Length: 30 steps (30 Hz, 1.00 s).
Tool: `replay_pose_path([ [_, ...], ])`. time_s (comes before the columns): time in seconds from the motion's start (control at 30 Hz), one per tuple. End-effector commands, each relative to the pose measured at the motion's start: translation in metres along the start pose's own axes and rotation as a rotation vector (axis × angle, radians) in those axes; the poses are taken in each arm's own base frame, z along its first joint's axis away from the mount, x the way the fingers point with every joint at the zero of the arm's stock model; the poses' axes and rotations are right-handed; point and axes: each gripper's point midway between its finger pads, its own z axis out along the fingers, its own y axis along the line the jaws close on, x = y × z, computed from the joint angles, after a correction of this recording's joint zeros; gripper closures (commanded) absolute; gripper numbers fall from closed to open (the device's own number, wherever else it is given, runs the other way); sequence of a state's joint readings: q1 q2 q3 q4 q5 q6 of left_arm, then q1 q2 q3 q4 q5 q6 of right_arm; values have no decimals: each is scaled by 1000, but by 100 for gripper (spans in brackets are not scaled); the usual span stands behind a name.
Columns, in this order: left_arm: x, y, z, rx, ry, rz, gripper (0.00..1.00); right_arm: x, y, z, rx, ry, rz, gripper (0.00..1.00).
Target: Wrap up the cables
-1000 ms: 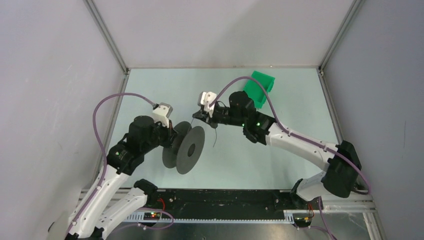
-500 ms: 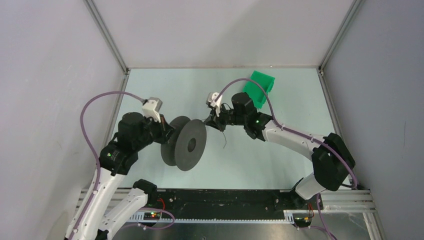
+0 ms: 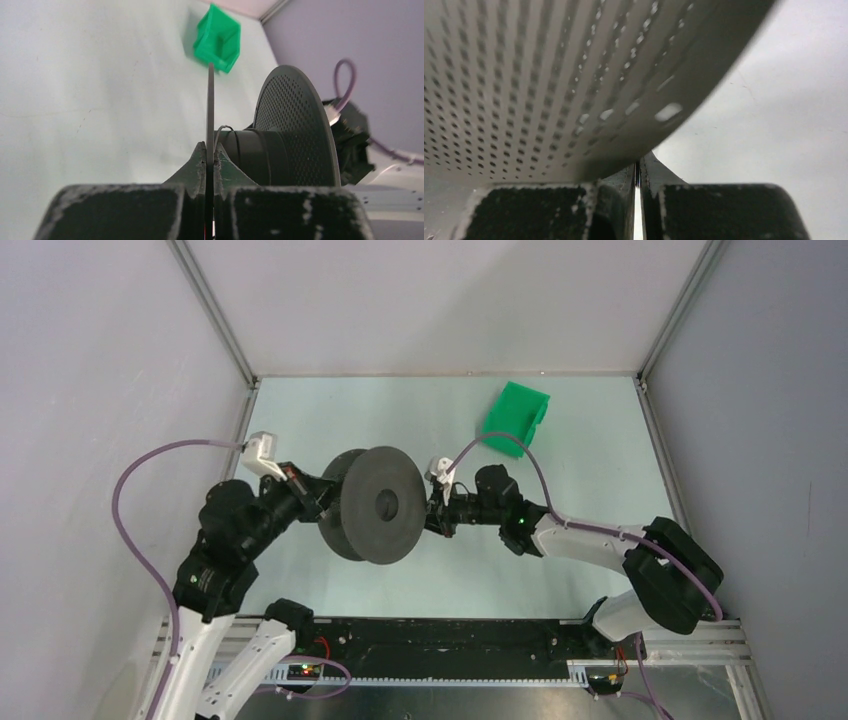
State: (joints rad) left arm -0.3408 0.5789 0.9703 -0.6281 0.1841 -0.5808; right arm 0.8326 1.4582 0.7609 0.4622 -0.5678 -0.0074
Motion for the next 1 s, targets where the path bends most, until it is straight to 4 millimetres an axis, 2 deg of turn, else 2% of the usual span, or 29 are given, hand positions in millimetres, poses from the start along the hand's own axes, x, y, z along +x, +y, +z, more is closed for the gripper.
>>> replay_pose_path([
  [0.0,-53,-26,-13,77,-240,-143,100,-32,20,5,-4,-137,-22,93],
  [0.03,-56,-24,-15,67,-260,-153,100,-29,25,8,-12,-134,-20,93],
  [0.2,-68,-18,-22,45,-343,-186,100,-40,44,8,-22,-206,35,97],
  [0.37,-71,-13,-24,37,-391,-173,100,-72,72,-9,-135,-312,83,100],
  [0.5,-79,-12,-28,45,-451,-160,100,-93,87,-21,-206,-368,165,100],
  [0.67,-85,-16,-32,89,-508,-197,100,-109,92,-29,-295,-423,346,100],
  [0.83,-95,-24,-42,174,-593,-289,100,-141,96,-42,-409,-595,456,100],
  [0.97,-95,-21,-40,222,-638,-379,100,-157,89,-38,-419,-658,519,100],
])
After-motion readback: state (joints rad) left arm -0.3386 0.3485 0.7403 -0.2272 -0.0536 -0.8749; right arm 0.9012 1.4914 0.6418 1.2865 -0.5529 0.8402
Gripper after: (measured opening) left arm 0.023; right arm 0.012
